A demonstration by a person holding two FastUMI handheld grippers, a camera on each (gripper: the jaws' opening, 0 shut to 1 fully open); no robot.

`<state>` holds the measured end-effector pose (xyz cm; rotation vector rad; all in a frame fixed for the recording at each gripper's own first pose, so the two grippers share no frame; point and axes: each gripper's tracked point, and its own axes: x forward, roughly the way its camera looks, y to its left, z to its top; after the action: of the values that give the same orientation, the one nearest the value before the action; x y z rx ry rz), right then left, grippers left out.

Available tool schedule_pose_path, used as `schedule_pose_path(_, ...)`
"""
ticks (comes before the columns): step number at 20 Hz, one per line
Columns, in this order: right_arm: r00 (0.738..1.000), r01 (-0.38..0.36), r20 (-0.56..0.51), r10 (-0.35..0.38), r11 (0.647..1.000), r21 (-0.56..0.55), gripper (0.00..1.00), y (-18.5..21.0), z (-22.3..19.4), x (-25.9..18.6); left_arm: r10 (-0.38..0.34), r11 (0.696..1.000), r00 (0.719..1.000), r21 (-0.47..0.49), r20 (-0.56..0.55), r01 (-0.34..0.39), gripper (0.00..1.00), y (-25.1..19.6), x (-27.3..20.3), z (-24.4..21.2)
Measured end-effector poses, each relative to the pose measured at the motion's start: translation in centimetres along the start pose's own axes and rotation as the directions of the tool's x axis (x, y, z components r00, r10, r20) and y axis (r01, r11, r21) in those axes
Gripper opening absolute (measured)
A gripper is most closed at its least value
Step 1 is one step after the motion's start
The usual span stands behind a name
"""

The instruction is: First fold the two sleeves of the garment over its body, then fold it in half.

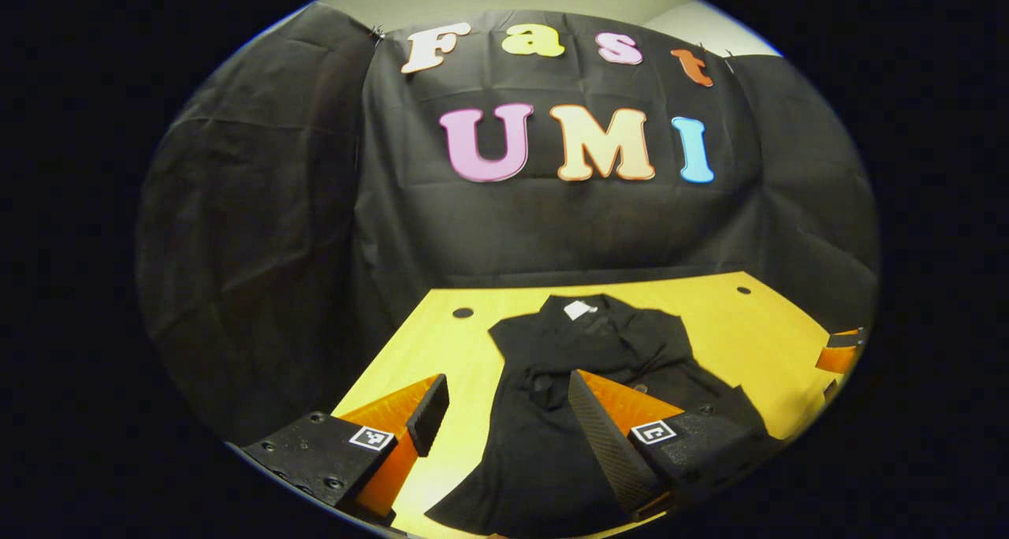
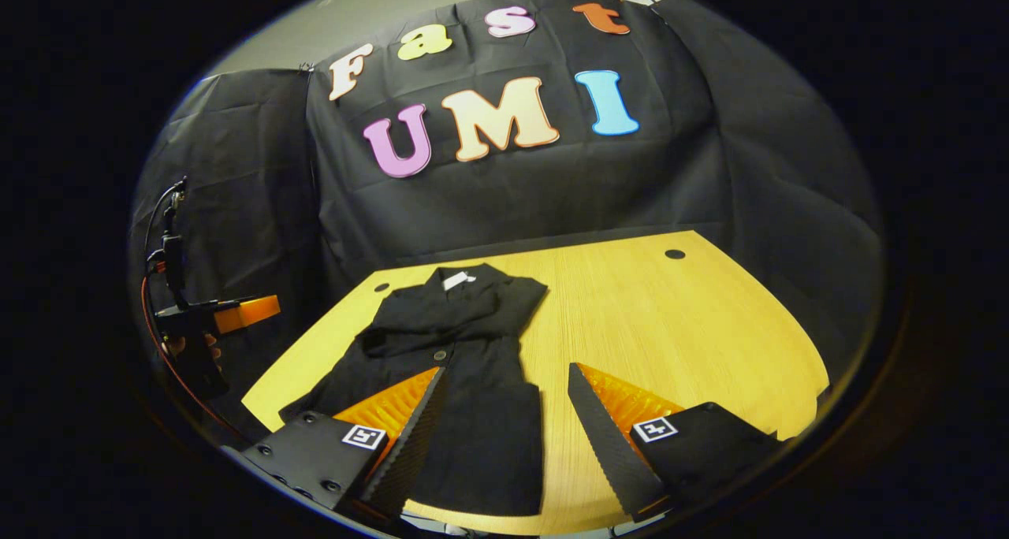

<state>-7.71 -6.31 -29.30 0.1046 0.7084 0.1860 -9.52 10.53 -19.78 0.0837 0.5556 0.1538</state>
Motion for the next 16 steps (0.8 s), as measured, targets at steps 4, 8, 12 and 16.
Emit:
schedule_pose_path(4,0.997,0.025,-0.073,-0.027,0.999,-0.024,0.98,0.7,-4.1,0.0,0.003,1.000,0.995,-0.007,-0.097,-0.003,0.94,1.8,-1.3,-5.1)
schedule_pose_path(8,0.986,0.054,-0.154,-0.059,0.998,-0.040,0.98,0.6,-7.9,0.2,-0.001,0.999,0.984,-0.048,-0.181,-0.008,0.94,2.8,-1.9,-9.6)
schedule_pose_path(12,0.969,0.089,-0.226,-0.099,0.995,-0.055,0.98,-0.1,-11.1,0.6,-0.011,0.999,0.954,-0.054,-0.300,-0.005,0.95,3.2,-2.8,-14.6)
schedule_pose_path(16,0.943,0.121,-0.304,-0.133,0.991,-0.060,0.98,-0.6,-14.1,1.4,-0.032,0.999,0.930,-0.044,-0.366,0.017,0.94,3.2,-3.2,-18.1)
